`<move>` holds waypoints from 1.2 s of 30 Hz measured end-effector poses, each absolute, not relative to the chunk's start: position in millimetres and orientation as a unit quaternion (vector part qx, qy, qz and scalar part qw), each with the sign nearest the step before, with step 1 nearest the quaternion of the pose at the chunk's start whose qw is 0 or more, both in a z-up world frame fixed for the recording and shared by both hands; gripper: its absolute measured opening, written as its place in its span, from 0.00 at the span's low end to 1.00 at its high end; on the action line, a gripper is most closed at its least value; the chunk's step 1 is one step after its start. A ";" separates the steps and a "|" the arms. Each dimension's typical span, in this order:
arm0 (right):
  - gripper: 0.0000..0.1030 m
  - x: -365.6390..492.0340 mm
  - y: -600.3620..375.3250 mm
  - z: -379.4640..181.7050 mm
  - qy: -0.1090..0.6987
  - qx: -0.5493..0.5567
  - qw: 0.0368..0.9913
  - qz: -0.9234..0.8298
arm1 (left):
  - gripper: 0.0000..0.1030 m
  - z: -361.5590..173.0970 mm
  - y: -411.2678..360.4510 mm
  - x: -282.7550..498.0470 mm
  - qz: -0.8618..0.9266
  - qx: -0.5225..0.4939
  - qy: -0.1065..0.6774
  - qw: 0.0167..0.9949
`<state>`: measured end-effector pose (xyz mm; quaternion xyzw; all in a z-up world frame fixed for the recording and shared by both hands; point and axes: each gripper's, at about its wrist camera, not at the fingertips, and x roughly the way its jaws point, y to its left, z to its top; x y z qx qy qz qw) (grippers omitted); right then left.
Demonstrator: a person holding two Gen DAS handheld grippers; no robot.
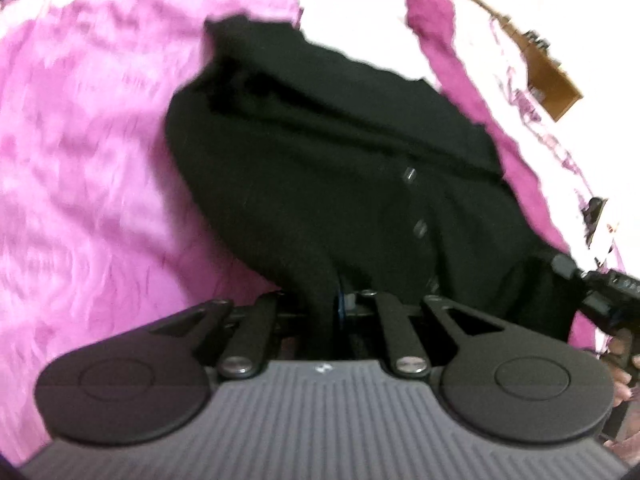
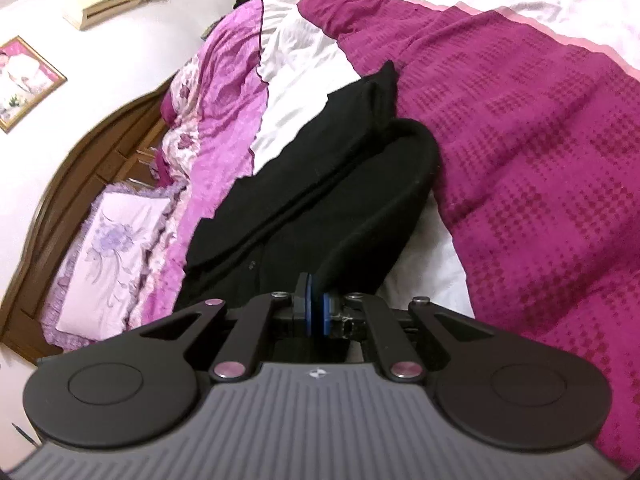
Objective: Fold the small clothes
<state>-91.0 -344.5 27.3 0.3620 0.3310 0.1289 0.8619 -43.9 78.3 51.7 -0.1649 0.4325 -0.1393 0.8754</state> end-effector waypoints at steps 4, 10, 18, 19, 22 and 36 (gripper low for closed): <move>0.05 -85.4 -348.3 34.3 0.311 0.375 0.863 0.132 | 0.10 81.3 77.9 -36.0 -0.144 -0.167 0.384 0.897; 0.05 -67.4 -353.7 50.3 0.276 0.372 0.876 0.134 | 0.10 104.4 73.3 -7.6 -0.134 -0.150 0.338 0.919; 0.05 -26.0 -359.4 43.7 0.272 0.362 0.886 0.093 | 0.10 85.1 67.3 32.8 -0.096 -0.120 0.347 0.925; 0.05 -20.7 -360.0 41.1 0.273 0.363 0.887 0.088 | 0.09 81.3 67.4 37.8 -0.092 -0.119 0.352 0.924; 0.05 -5.1 -361.6 33.1 0.275 0.357 0.890 0.069 | 0.10 68.9 65.2 48.1 -0.082 -0.111 0.365 0.921; 0.06 26.8 -356.3 -8.0 0.322 0.307 0.895 0.024 | 0.13 39.0 63.5 69.9 -0.065 -0.111 0.407 0.904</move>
